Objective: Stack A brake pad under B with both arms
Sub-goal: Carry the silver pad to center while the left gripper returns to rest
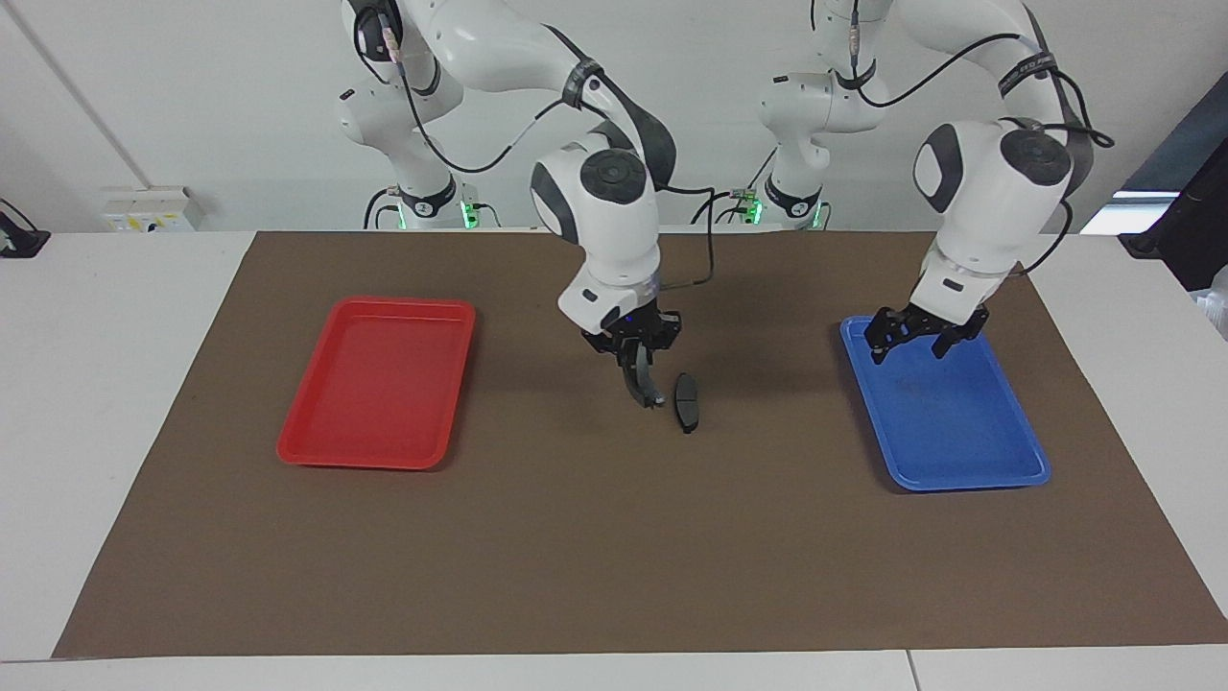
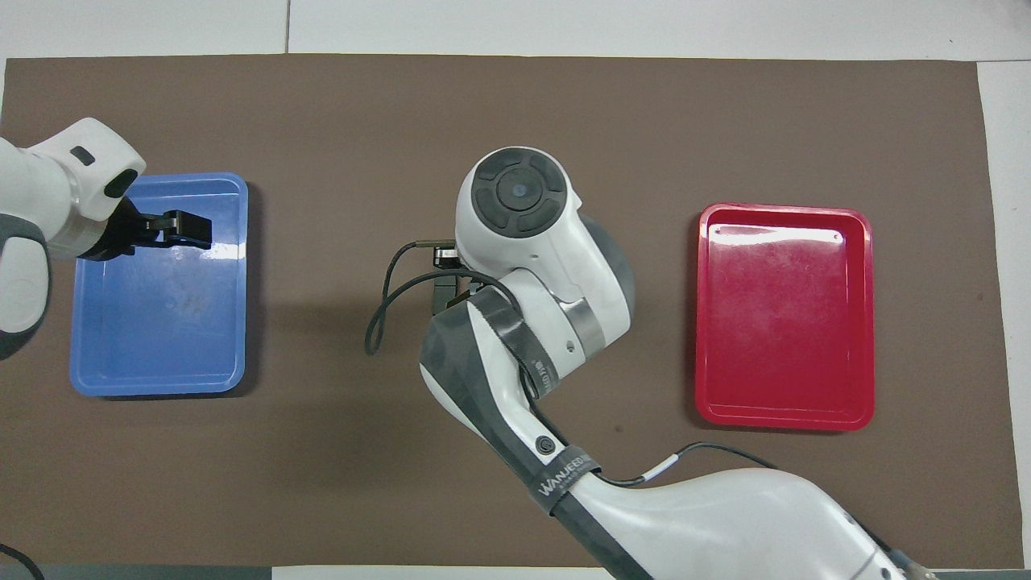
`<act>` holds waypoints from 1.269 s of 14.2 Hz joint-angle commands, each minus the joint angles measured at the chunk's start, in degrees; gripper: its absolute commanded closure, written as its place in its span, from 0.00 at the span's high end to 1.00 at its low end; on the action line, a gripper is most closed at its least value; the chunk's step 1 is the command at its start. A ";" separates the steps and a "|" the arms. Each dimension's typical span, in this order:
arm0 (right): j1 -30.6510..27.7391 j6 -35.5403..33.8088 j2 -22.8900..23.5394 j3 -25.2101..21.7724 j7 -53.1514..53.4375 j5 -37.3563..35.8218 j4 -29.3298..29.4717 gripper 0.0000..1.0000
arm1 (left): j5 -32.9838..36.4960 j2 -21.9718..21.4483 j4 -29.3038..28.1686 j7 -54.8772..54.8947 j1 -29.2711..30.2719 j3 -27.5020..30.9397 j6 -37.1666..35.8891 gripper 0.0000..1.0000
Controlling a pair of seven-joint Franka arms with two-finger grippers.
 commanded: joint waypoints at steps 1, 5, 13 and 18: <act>1.73 3.42 3.56 -0.24 0.74 1.18 2.76 0.01 | -0.14 0.69 7.94 3.63 2.76 -0.35 -8.73 1.00; 2.09 7.30 2.59 -0.24 0.13 1.09 -3.39 0.02 | -3.12 0.87 14.98 4.43 6.37 -0.35 -15.42 1.00; 2.26 12.14 1.62 0.90 -2.07 1.09 -9.47 0.03 | -2.95 -1.67 11.49 4.87 6.46 -0.18 -16.93 1.00; 2.18 12.40 1.09 1.70 -2.24 1.09 -10.52 0.04 | -2.60 -1.68 11.40 4.25 5.58 -0.53 -16.58 1.00</act>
